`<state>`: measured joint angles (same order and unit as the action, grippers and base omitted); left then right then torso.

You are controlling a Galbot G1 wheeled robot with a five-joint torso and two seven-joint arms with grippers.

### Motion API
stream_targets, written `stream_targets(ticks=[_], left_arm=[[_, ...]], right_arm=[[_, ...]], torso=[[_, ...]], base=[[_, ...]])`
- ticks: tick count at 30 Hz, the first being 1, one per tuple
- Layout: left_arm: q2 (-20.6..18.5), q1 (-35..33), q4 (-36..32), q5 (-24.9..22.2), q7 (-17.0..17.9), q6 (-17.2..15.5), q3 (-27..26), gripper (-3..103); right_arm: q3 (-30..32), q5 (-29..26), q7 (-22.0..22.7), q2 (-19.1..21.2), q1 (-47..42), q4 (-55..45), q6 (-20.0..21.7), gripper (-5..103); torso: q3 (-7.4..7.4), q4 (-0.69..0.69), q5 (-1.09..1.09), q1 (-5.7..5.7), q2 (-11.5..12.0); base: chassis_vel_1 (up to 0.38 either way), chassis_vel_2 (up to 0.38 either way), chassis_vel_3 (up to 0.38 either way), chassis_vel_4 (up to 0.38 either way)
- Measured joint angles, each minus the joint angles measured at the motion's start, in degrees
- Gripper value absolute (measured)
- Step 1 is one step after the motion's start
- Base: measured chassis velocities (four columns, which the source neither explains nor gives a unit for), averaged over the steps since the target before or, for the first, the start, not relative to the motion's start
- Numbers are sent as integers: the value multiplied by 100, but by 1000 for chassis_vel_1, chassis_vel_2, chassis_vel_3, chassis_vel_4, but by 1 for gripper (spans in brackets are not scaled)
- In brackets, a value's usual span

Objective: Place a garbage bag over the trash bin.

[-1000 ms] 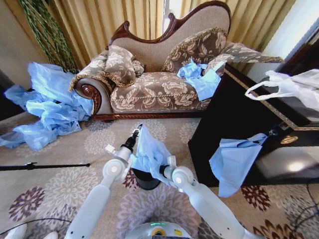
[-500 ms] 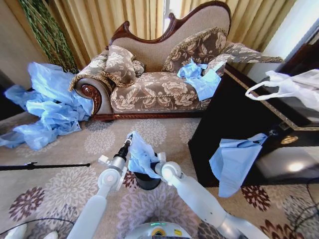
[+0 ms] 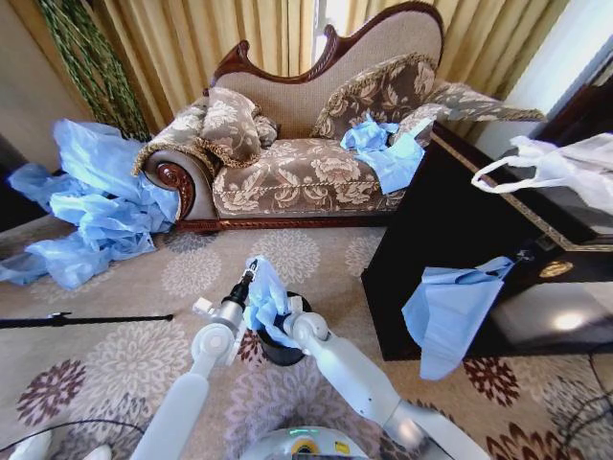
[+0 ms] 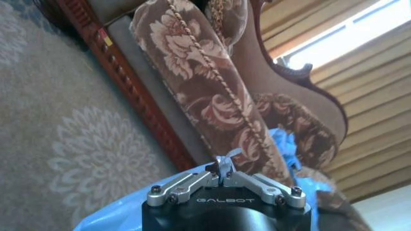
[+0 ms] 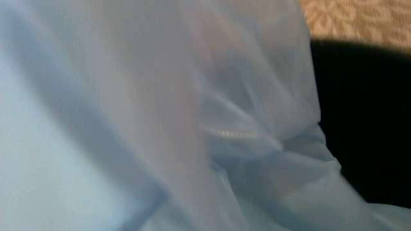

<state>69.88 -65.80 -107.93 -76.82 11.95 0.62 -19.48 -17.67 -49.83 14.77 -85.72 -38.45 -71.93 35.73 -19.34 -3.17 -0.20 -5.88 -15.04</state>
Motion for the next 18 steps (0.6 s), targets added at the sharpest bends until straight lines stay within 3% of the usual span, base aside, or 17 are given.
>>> stream_targets(ticks=[6,18], left_arm=[[49,241,114,274,224,20,259,0],[110,435,457,963,220,-190,593,0]], right_arm=[[97,329,-140,-175,31,588,-93,0],[283,854,-215,-473,135,1374,-249,0]], torso=[[0,-1,1,0,0],[4,-1,0,4,-5]], base=[[0,0,0,0],[0,0,0,0]])
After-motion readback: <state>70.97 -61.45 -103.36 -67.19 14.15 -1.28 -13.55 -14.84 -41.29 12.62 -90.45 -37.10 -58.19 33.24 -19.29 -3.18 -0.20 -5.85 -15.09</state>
